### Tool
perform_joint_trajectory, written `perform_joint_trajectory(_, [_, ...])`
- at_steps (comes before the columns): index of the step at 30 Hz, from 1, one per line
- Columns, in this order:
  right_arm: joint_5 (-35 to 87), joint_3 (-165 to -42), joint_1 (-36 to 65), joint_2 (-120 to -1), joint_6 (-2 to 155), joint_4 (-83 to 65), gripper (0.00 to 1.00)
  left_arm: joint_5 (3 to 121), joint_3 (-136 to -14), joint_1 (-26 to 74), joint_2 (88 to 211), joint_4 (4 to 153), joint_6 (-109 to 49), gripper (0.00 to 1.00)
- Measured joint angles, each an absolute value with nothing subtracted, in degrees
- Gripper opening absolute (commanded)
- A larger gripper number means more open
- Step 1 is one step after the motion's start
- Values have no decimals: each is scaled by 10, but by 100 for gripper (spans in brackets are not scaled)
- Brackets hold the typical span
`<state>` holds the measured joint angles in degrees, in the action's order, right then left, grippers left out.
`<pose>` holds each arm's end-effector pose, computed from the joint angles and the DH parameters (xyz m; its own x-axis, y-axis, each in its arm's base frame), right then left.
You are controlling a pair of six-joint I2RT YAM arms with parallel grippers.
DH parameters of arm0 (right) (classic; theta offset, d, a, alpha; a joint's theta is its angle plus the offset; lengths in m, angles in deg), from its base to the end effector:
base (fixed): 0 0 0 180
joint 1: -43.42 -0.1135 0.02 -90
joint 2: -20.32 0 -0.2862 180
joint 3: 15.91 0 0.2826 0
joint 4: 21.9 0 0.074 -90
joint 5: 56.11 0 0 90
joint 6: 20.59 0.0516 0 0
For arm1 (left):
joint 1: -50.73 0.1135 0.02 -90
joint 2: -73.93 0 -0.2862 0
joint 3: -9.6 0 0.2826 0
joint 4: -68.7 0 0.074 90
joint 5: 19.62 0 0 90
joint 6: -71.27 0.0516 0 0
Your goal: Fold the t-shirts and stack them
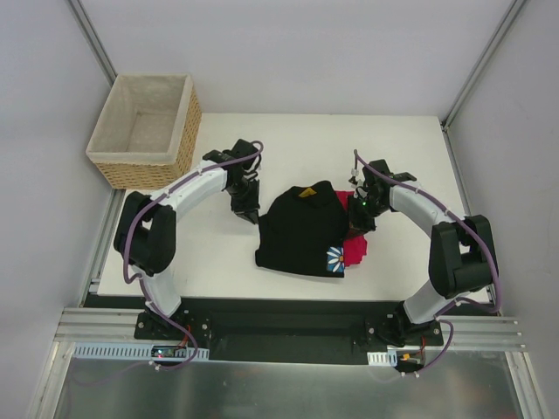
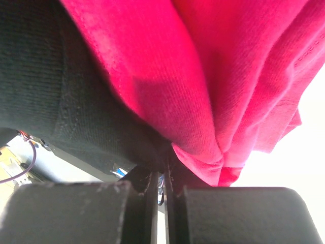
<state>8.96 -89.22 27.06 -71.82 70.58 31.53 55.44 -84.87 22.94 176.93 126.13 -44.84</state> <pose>0.3153 0.1152 0.1932 -0.9214 -0.2512 -0.2964 -0.3599 0.8392 0.4076 0.3603 -0.2049 0.2373 -0.9646 0.0277 -0.2622 0.1324 0.9110 -0.3907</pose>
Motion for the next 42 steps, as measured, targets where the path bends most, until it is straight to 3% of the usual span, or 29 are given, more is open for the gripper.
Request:
perform_joint_trajectory(6, [90,-893,271,-718,706,317,1,535,-746,230,1751,1194,-463,39])
perform_joint_trajectory(19, [102,-903,270,-718,699,334,1,465,-698,230,1779,1060,-485,39])
perform_joint_trajectory(29, [106,-903,270,-716,695,338,1,468,-683,230,1786,1039,-486,45])
perform_joint_trajectory(42, [110,-910,270,-716,687,348,1,480,-675,230,1778,1036,-487,45])
